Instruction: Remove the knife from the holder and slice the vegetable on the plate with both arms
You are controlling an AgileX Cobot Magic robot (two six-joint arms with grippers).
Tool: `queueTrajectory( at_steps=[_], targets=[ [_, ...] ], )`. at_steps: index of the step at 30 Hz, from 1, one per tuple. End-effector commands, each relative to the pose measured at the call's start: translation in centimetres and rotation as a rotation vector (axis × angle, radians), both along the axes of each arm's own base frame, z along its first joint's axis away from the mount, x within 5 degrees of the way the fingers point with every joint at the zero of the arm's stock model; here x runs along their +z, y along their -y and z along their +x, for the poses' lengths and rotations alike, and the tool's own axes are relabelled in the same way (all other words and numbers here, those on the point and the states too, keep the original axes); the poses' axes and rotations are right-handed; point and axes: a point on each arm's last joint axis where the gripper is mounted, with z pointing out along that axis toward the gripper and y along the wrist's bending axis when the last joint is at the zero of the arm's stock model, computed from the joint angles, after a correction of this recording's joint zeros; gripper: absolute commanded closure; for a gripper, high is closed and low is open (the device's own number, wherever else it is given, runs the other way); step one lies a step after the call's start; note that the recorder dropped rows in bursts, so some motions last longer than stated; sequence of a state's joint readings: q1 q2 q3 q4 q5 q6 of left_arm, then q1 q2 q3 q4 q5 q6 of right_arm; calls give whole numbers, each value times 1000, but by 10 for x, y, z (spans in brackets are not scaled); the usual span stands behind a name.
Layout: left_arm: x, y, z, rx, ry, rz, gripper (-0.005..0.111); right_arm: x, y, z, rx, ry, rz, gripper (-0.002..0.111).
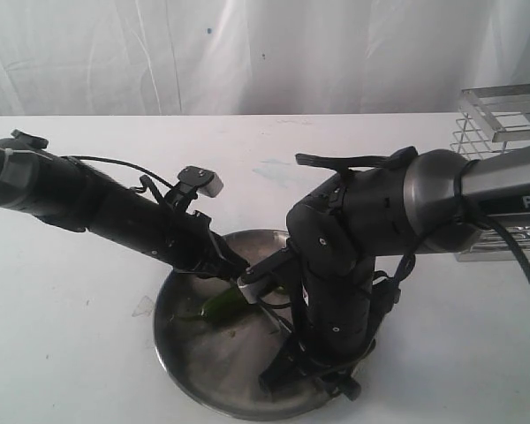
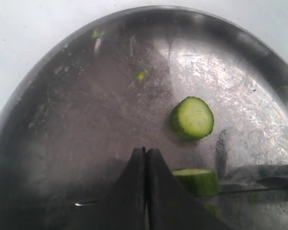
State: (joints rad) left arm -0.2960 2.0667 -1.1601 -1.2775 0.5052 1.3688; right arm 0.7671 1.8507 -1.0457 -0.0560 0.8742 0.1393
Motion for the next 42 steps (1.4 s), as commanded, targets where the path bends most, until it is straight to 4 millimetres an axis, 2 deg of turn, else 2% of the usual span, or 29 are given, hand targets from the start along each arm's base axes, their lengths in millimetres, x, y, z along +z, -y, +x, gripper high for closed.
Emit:
queueTrajectory(
  at_steps=[1, 7, 13, 26, 33, 42],
  targets=[
    [-10, 0, -6, -32, -18, 36, 107, -7, 3, 4, -12, 19, -6, 108],
    [35, 2, 0, -8, 93, -12, 107, -7, 3, 4, -12, 16, -10, 108],
    [57, 0, -1, 8, 158, -16, 107, -6, 5, 2, -14, -4, -32, 108],
    [56, 0, -3, 2, 149, -19, 107, -7, 0, 6, -10, 44, 20, 108],
    [56, -1, -2, 13, 156, -10, 107, -5, -10, 16, -4, 154, 137, 108],
    [56, -1, -2, 26, 142, -15, 107, -6, -2, 10, -7, 77, 47, 108]
  ],
)
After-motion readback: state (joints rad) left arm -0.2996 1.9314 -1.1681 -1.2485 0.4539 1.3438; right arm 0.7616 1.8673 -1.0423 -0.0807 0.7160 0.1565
